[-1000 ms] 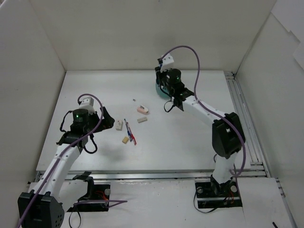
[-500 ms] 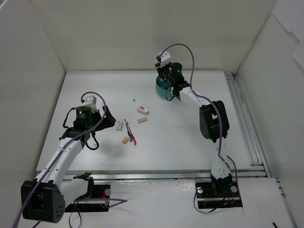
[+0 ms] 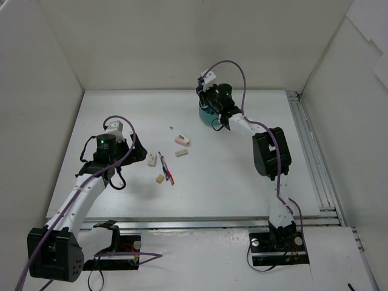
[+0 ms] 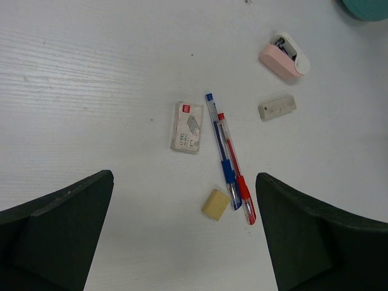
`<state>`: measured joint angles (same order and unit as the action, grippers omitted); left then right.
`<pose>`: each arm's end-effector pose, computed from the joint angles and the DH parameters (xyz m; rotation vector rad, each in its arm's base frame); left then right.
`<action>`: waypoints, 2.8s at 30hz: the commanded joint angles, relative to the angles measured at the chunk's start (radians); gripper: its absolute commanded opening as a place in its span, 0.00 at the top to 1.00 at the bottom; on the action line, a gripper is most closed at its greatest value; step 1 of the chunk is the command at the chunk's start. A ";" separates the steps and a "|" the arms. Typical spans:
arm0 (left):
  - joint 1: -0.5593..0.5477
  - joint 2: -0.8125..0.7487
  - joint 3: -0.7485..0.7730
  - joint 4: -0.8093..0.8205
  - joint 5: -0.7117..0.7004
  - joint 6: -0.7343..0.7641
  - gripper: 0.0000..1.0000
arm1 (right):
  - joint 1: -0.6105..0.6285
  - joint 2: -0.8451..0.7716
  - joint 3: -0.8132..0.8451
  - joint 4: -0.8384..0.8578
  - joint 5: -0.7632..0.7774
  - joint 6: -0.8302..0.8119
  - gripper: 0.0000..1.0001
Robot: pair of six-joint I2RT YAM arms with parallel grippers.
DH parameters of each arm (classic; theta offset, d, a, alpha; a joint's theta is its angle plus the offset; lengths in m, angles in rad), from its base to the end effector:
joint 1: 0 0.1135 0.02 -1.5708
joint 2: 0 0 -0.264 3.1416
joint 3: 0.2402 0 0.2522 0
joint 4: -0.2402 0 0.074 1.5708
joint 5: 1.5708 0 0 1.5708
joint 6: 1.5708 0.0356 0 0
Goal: Sort the stationery into containers
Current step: Place the stationery in the storage box, then pick up the pen from the center of the board.
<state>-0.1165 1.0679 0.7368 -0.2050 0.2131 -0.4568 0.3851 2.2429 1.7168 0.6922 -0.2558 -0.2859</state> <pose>0.2350 -0.0351 0.2663 -0.2341 2.1322 -0.5641 0.4908 0.2087 0.2669 -0.6614 1.2511 0.2617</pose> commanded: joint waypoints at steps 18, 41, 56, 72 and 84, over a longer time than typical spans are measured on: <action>0.008 -0.059 0.035 0.038 0.011 0.006 0.00 | -0.008 -0.115 -0.167 0.179 0.056 0.048 0.65; -0.012 -0.002 0.056 -0.014 0.002 -0.057 0.00 | 0.003 -0.727 -0.655 0.242 0.084 0.433 0.02; -0.284 0.279 0.188 -0.065 -0.202 -0.125 0.00 | 0.173 -0.931 -0.813 -0.391 0.371 0.364 0.02; -0.212 -0.137 -0.011 -0.191 -0.397 -0.209 0.00 | 0.589 -0.525 -0.542 -0.628 0.306 0.343 0.03; -0.129 -0.299 -0.086 -0.215 -0.347 -0.155 0.00 | 0.640 -0.316 -0.488 -0.662 0.365 0.360 0.20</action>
<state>-0.2543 0.7666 0.6437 -0.4301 -0.1513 -0.6369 1.0145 1.9282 1.1893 0.0444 0.0574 0.0643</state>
